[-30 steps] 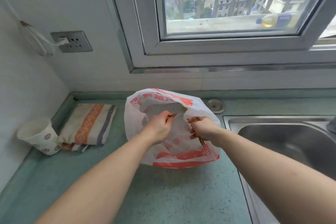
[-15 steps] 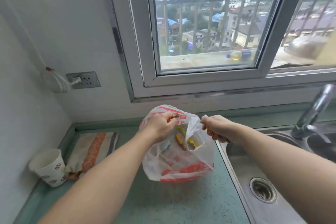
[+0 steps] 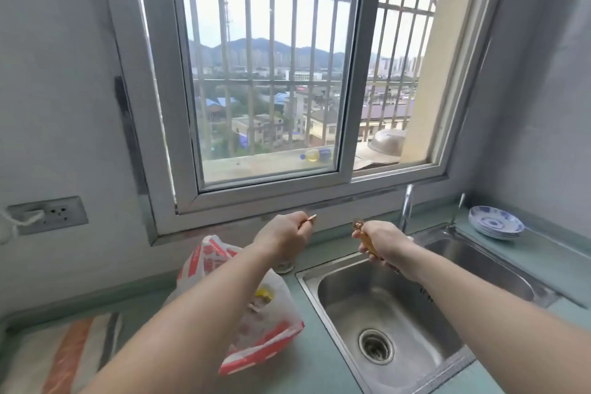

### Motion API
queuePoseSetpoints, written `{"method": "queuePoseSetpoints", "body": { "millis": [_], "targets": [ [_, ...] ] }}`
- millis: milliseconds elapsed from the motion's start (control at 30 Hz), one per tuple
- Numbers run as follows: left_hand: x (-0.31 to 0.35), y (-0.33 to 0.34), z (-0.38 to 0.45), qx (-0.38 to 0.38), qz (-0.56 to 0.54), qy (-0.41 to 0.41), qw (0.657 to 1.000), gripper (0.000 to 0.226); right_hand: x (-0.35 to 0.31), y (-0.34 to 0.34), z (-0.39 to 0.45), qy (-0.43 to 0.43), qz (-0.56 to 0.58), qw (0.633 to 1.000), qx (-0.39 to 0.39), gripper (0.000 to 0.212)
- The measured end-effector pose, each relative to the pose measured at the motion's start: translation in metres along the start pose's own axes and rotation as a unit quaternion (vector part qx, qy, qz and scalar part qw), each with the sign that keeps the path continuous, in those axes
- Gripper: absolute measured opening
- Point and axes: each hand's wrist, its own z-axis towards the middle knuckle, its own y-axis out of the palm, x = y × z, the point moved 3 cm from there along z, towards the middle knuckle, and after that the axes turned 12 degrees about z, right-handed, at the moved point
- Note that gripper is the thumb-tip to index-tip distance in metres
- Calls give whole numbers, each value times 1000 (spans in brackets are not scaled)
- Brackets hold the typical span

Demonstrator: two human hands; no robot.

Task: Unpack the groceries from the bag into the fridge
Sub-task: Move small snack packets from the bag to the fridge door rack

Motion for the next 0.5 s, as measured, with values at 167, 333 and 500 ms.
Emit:
{"method": "queuePoseSetpoints", "body": {
  "millis": [167, 333, 500],
  "targets": [
    [95, 12, 5, -8, -12, 74, 997, 31, 12, -86, -40, -26, 12, 997, 77, 27],
    [217, 41, -9, -18, -15, 155, 988, 27, 31, -199, -102, -28, -5, 983, 179, 25],
    [342, 75, -43, -14, 0, 223, 975, 30, 65, -316, -168, -14, 37, 966, 255, 29]
  ]
}}
